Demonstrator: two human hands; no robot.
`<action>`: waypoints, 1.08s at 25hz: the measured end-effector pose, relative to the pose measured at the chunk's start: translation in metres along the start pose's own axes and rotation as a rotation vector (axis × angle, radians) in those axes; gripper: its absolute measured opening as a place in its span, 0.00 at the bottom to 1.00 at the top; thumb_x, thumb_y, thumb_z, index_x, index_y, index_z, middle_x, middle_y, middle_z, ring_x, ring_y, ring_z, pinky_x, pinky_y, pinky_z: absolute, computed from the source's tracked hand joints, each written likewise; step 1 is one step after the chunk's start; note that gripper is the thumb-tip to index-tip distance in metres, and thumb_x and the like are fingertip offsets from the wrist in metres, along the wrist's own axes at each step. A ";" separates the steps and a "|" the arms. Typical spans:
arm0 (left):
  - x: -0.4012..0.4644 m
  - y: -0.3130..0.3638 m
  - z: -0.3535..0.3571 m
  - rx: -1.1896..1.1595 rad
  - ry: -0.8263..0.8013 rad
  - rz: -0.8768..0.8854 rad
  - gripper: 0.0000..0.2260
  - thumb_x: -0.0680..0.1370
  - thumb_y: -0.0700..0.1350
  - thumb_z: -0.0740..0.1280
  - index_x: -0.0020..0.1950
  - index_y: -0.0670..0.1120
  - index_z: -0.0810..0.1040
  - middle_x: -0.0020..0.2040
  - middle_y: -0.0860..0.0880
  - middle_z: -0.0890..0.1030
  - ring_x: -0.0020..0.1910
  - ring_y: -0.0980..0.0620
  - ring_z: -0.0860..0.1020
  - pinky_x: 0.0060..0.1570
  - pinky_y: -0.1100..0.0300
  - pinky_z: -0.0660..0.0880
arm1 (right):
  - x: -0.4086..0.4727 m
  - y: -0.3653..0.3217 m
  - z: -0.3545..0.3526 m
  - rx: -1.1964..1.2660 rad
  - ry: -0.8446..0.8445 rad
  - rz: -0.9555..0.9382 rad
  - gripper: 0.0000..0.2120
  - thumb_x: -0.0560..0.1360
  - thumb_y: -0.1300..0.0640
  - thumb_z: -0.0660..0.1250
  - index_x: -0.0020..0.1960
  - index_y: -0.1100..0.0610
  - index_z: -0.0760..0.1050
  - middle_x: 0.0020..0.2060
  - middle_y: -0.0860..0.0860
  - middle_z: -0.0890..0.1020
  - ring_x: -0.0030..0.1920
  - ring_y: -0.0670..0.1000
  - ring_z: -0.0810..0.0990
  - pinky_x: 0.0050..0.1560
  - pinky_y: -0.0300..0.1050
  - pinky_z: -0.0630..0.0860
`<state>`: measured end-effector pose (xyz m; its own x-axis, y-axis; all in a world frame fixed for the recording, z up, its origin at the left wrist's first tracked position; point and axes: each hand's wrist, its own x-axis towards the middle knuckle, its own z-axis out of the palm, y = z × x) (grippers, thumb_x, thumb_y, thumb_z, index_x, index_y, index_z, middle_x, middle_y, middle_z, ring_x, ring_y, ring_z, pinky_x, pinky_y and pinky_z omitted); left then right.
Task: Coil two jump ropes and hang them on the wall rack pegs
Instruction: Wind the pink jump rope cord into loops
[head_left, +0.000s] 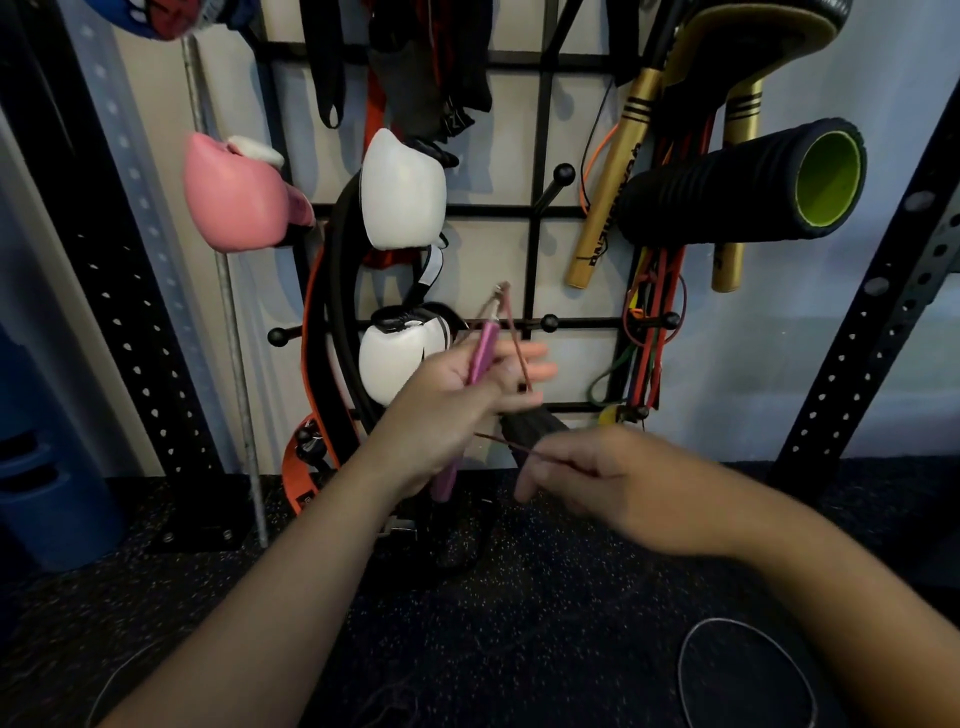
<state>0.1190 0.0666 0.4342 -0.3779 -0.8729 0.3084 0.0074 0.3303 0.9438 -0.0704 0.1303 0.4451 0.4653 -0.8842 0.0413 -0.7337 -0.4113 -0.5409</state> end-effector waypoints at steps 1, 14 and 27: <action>-0.003 0.000 0.000 0.094 -0.063 -0.021 0.10 0.85 0.45 0.62 0.61 0.48 0.81 0.53 0.49 0.88 0.53 0.50 0.87 0.58 0.58 0.80 | -0.001 -0.005 -0.009 -0.029 0.068 0.002 0.12 0.83 0.45 0.60 0.48 0.42 0.81 0.31 0.45 0.76 0.30 0.41 0.73 0.32 0.40 0.71; 0.012 -0.012 -0.001 -0.218 -0.305 -0.096 0.13 0.84 0.48 0.61 0.58 0.41 0.80 0.34 0.53 0.70 0.24 0.56 0.66 0.30 0.59 0.60 | 0.016 0.018 -0.021 0.179 0.679 -0.071 0.07 0.82 0.51 0.67 0.51 0.49 0.85 0.39 0.60 0.84 0.39 0.60 0.80 0.41 0.54 0.77; 0.002 0.002 -0.006 -0.214 -0.225 -0.084 0.13 0.80 0.48 0.65 0.55 0.40 0.82 0.31 0.50 0.81 0.26 0.55 0.78 0.30 0.62 0.78 | 0.021 0.018 -0.020 0.413 0.604 -0.045 0.11 0.85 0.56 0.62 0.57 0.51 0.84 0.31 0.49 0.79 0.26 0.45 0.66 0.27 0.34 0.64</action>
<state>0.1243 0.0634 0.4379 -0.5805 -0.7848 0.2171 0.1534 0.1565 0.9757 -0.0839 0.1001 0.4535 0.0488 -0.8853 0.4624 -0.4185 -0.4385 -0.7953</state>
